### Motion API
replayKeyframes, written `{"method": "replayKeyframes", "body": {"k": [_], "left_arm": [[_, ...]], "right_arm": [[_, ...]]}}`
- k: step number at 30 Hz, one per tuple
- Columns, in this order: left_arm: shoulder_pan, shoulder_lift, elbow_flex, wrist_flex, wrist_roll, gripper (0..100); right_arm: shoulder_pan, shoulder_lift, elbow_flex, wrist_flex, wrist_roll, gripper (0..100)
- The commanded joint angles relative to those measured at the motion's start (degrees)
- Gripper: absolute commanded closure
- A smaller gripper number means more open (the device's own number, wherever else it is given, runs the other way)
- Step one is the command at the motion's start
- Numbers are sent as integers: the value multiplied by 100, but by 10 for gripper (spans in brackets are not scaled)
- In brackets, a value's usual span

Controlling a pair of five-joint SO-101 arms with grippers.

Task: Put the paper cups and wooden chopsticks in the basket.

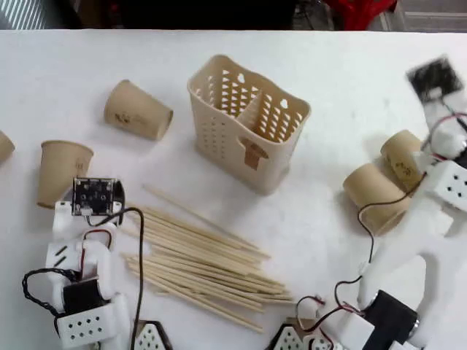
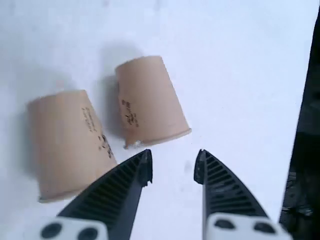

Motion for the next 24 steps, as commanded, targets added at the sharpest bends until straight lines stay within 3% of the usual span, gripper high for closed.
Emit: {"method": "replayKeyframes", "body": {"k": [1,3,8,16,22,24], "left_arm": [[40,-48,0,26,44,756],[40,-48,0,26,44,756],[40,-48,0,26,44,756],[40,-48,0,26,44,756],[40,-48,0,26,44,756],[92,-48,0,26,44,756]], "right_arm": [[505,-75,800,-1182,2286,840],[673,-75,1213,-1552,3095,804],[840,4,2215,-2932,3727,737],[576,840,3543,-6026,3736,735],[330,1473,3560,-6774,3411,739],[295,1508,3552,-6879,3121,786]]}}
